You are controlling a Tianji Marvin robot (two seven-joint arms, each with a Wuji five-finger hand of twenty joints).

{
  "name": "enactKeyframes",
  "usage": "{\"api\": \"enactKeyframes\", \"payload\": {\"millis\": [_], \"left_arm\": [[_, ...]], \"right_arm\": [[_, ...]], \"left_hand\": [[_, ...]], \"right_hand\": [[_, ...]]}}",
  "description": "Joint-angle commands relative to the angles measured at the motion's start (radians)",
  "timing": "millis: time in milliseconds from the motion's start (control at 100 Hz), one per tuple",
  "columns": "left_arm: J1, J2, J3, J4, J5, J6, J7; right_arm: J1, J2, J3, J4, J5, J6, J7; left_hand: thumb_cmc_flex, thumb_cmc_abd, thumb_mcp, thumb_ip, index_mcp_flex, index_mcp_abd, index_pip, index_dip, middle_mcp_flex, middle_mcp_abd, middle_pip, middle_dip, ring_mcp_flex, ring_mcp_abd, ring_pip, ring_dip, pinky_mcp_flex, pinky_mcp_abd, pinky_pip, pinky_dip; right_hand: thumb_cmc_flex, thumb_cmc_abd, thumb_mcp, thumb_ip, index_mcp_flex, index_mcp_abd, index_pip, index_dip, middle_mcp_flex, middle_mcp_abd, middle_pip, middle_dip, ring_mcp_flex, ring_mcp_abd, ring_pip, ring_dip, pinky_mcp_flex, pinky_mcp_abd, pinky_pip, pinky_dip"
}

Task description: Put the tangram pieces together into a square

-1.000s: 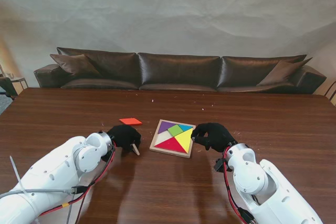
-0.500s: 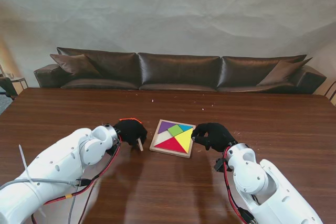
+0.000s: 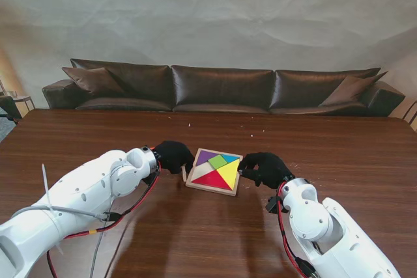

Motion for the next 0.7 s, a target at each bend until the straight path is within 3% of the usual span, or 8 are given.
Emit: {"api": "enactKeyframes", "payload": {"millis": [0, 410, 690], "left_arm": [[-0.019, -0.026, 0.006, 0.013, -0.012, -0.009, -0.009], [-0.115, -0.1, 0.162, 0.157, -0.029, -0.044, 0.108], [-0.153, -0.149, 0.235, 0.237, -0.051, -0.066, 0.143]], "right_arm": [[-0.003, -0.005, 0.0, 0.002, 0.001, 0.003, 0.009], [-0.003, -0.01, 0.011, 0.008, 0.002, 0.011, -0.012], [-0.004, -0.009, 0.012, 0.006, 0.004, 0.015, -0.009]], "left_hand": [[0.016, 0.051, 0.052, -0.001, 0.123, 0.021, 0.136, 0.022, 0.008, -0.031, 0.002, 0.016, 0.006, 0.005, -0.016, 0.019, -0.016, -0.051, -0.014, -0.007], [0.018, 0.046, 0.056, 0.006, 0.146, -0.002, 0.13, 0.016, 0.0, -0.046, 0.003, 0.021, -0.013, -0.005, -0.043, 0.018, -0.039, -0.062, -0.031, -0.015], [0.018, 0.047, 0.055, 0.006, 0.145, -0.006, 0.128, 0.016, -0.003, -0.046, 0.003, 0.022, -0.02, -0.006, -0.048, 0.019, -0.051, -0.06, -0.032, -0.018]], "right_hand": [[-0.009, 0.025, -0.019, 0.031, 0.015, -0.004, -0.001, -0.01, 0.02, 0.016, 0.008, -0.002, 0.021, 0.001, 0.008, -0.003, -0.131, 0.007, 0.018, -0.006], [-0.009, 0.026, -0.017, 0.028, 0.018, -0.001, -0.002, -0.008, 0.026, 0.019, 0.01, -0.002, 0.027, 0.002, 0.01, -0.003, -0.126, 0.008, 0.021, -0.008], [-0.008, 0.025, -0.017, 0.026, 0.019, 0.0, -0.001, -0.009, 0.027, 0.02, 0.01, -0.002, 0.027, 0.001, 0.009, -0.003, -0.125, 0.008, 0.022, -0.009]]}}
